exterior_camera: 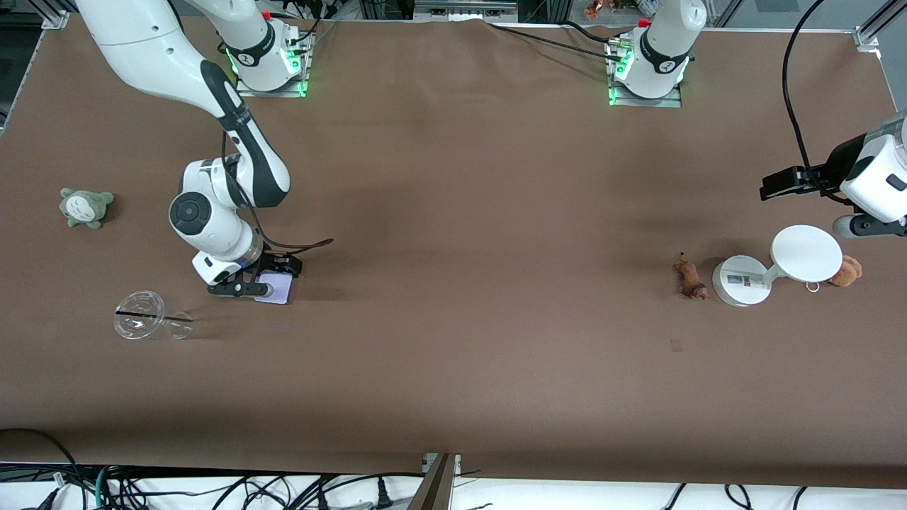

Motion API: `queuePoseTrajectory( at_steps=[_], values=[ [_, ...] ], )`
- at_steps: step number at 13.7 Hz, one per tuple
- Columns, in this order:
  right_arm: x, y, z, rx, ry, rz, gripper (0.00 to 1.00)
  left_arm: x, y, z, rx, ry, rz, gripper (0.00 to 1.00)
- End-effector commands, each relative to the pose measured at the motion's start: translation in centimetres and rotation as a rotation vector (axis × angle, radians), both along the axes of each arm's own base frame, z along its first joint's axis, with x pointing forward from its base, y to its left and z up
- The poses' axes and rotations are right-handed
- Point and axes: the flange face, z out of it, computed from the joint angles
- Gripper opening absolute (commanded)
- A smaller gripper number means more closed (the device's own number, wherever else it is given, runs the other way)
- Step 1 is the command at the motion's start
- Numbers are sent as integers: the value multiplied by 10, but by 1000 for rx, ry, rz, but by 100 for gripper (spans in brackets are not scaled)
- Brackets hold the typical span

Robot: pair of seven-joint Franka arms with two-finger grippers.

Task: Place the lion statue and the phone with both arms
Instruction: 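Carry the phone toward the glass cup while the left gripper withdraws, then lower the phone onto the table, open the right gripper and withdraw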

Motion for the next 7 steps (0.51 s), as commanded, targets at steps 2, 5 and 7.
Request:
queuePoseTrajectory(
  at_steps=[2,5,7],
  values=[
    [5,1,40,25,-3,-5,100,2,0,7,17,0,2,100],
    [13,-10,103,28,-26,-11,100,2,1,7,15,1,2,100],
    [22,-20,158,23,26,-27,100,2,3,7,15,1,5,100]
  ],
)
